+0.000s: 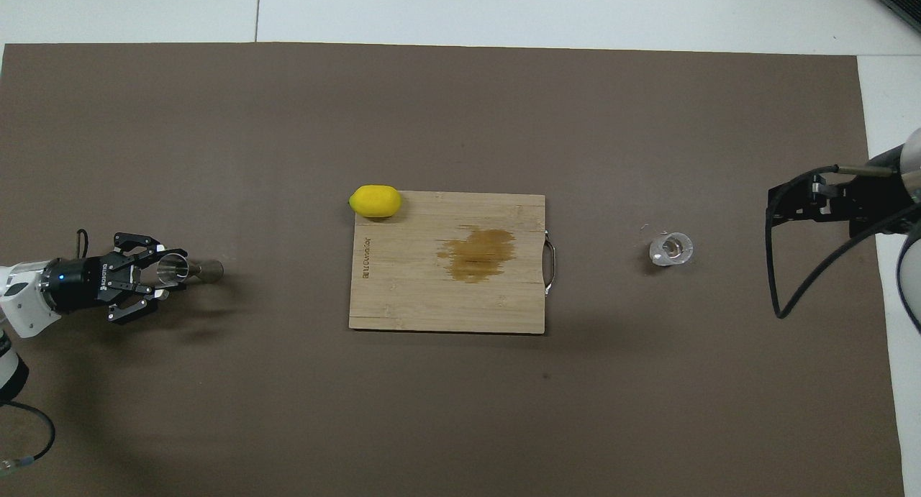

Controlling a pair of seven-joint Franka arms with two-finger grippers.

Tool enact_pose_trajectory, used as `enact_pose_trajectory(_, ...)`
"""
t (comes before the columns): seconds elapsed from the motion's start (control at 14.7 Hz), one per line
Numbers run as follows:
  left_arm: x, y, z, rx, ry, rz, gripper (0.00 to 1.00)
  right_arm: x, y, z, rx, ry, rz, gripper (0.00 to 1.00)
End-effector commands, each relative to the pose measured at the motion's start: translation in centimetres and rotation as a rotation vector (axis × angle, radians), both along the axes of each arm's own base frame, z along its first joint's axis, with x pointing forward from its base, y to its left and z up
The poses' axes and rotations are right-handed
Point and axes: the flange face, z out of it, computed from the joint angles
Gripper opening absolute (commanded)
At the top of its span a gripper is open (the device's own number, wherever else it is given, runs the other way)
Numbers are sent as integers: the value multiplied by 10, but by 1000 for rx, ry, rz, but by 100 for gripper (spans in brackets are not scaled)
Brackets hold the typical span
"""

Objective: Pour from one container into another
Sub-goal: 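Close the left gripper around the small metal cup, then carry the metal cup with the left gripper onto the cutting board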

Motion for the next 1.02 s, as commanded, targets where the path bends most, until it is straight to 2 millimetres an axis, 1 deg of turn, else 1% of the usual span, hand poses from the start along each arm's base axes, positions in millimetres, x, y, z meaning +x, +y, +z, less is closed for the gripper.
enact_pose_trajectory(0.0,3,-6,4,-24,-10,-7,19,-6,-4,1,-2,-3,-4,100)
enact_pose_trajectory(0.2,4,-9,6,-24,-1,-14,19,-7,-3,2,-2,-5,4,100)
enact_pose_trajectory(0.34,6,-18,10,-24,19,-31,19,-6,-3,2,-2,-5,4,100)
enact_pose_trajectory(0.48,8,-21,12,-27,30,-32,20,-6,-3,2,-2,-5,4,100)
enact_pose_trajectory(0.68,13,-41,19,-34,28,-57,20,-6,-3,2,-2,-3,4,100)
enact_pose_trajectory(0.96,20,-57,30,-49,60,-67,20,-6,-2,2,-2,-3,5,100)
